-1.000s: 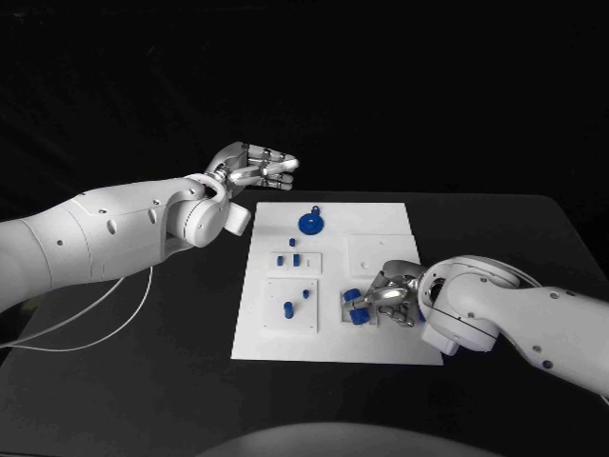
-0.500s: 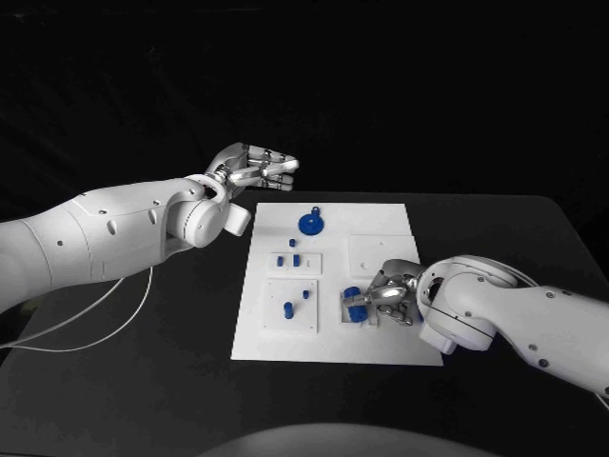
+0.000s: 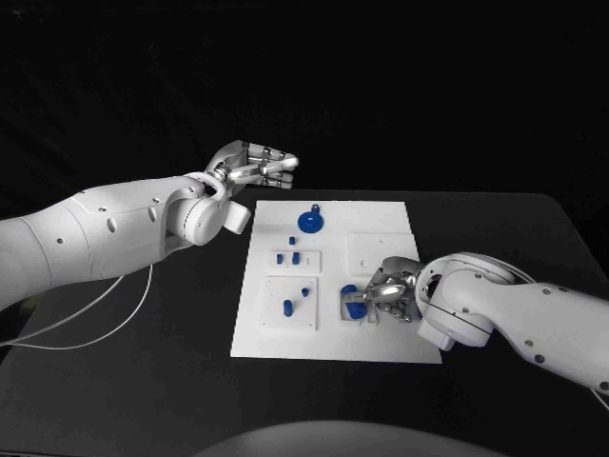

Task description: Assemble the parts on the task board

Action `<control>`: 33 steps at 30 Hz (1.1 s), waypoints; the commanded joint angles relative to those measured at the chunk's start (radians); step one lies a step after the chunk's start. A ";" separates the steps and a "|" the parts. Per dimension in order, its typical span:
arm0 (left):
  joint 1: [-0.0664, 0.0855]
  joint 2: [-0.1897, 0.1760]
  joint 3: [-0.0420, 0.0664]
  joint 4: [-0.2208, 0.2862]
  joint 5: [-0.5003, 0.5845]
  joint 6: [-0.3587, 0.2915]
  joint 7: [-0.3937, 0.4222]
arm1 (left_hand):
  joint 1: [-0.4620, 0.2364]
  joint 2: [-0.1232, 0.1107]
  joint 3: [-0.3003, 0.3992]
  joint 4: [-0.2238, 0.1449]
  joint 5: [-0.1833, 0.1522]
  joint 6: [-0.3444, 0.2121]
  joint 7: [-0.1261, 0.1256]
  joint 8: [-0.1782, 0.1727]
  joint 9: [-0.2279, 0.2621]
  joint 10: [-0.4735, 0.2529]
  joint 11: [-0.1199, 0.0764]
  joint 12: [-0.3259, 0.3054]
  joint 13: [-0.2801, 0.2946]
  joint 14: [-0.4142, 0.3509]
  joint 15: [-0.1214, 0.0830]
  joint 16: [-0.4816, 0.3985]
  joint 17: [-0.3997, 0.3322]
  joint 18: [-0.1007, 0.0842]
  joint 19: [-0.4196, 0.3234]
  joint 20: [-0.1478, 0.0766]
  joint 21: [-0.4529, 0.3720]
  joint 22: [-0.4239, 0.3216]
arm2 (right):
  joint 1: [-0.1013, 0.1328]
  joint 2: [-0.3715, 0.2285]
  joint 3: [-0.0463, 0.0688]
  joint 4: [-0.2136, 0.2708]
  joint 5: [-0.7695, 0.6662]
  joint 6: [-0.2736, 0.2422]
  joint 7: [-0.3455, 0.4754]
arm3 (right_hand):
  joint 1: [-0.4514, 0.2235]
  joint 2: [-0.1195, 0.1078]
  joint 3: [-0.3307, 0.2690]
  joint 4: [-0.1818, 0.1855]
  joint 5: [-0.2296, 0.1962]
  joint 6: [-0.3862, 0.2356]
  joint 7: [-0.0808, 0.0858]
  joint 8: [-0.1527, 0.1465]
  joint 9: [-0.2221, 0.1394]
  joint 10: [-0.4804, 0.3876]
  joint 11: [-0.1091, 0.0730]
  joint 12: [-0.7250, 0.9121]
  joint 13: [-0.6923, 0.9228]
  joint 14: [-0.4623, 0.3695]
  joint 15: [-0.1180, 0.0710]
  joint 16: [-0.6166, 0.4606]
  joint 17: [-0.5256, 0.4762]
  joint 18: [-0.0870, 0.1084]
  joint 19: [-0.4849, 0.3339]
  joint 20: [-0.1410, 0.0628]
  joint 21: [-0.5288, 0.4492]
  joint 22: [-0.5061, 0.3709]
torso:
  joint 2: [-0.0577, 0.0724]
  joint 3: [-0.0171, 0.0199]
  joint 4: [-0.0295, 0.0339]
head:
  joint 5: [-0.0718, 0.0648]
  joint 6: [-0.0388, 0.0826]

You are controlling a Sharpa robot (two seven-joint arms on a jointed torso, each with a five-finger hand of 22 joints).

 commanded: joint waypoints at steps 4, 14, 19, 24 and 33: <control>0.000 0.001 0.000 0.001 -0.002 0.014 0.003 | 0.000 -0.009 0.000 0.005 -0.004 -0.003 0.001 -0.004 0.000 -0.002 0.004 0.003 0.000 -0.003 0.003 -0.005 0.000 -0.004 0.005 0.002 0.006 -0.002 | -0.002 0.003 -0.001 0.002 0.007 0.010 0.009 | -0.008 -0.022 -0.105 0.060 -0.005 0.000 0.006 -0.005 -0.005 -0.005 0.002 -0.008 0.000 -0.001 -0.006 -0.005 0.008 0.000 0.052 -0.008 -0.001 0.003 | 0.000 0.0002 0.0000 | -0.001 0.006; 0.000 -0.001 0.000 0.001 -0.002 0.012 0.001 | 0.000 -0.009 0.000 0.005 -0.004 -0.003 0.001 -0.004 0.000 -0.002 0.004 0.003 0.000 -0.003 0.003 -0.005 0.000 -0.004 0.005 0.002 0.006 -0.002 | -0.002 -0.004 -0.001 0.007 0.009 0.003 0.012 | 0.043 -0.019 -0.144 0.114 -0.005 0.005 0.006 -0.004 -0.007 -0.002 0.001 -0.011 0.004 0.001 -0.007 -0.008 0.015 -0.001 0.052 -0.009 -0.001 0.006 | 0.000 0.0004 0.0005 | -0.004 0.008; 0.000 -0.002 -0.001 0.001 -0.002 0.011 0.001 | 0.000 -0.009 0.000 0.005 -0.004 -0.003 0.001 -0.004 0.000 -0.002 0.004 0.003 0.000 -0.003 0.003 -0.005 0.000 -0.004 0.005 0.002 0.006 -0.002 | -0.004 -0.013 -0.001 0.018 0.011 -0.003 0.021 | 0.072 -0.011 -0.127 0.088 -0.002 0.017 0.003 -0.003 0.000 0.001 0.000 -0.007 0.007 0.002 -0.006 -0.008 0.017 -0.002 0.052 -0.007 0.001 0.007 | 0.000 0.0006 0.0008 | -0.003 0.010; 0.000 -0.004 -0.001 0.001 -0.002 0.011 0.000 | 0.000 -0.009 0.000 0.005 -0.004 -0.003 0.001 -0.004 0.000 -0.002 0.004 0.003 0.000 -0.003 0.003 -0.005 0.000 -0.004 0.005 0.002 0.006 -0.002 | -0.006 -0.031 -0.001 0.035 0.025 -0.002 0.043 | 0.096 0.001 -0.153 0.025 0.018 0.008 0.006 -0.004 0.024 -0.008 0.004 0.003 0.014 0.001 -0.004 -0.014 0.009 0.004 0.052 -0.003 -0.007 0.004 | 0.000 0.0008 0.0008 | -0.003 0.011; 0.000 -0.006 -0.001 -0.001 -0.002 0.012 -0.001 | 0.002 -0.008 0.001 0.007 -0.004 -0.002 0.000 -0.003 0.000 -0.002 0.004 0.003 0.000 -0.004 0.004 -0.004 -0.001 -0.004 0.005 0.003 0.006 -0.004 | -0.006 -0.072 0.002 0.072 0.043 0.003 0.084 | 0.115 -0.003 -0.216 0.053 0.029 0.006 0.006 -0.005 0.038 -0.008 0.004 0.012 0.019 0.001 -0.003 -0.013 0.008 0.008 0.052 -0.002 -0.007 0.004 | 0.000 0.0009 -0.0006 | 0.001 0.011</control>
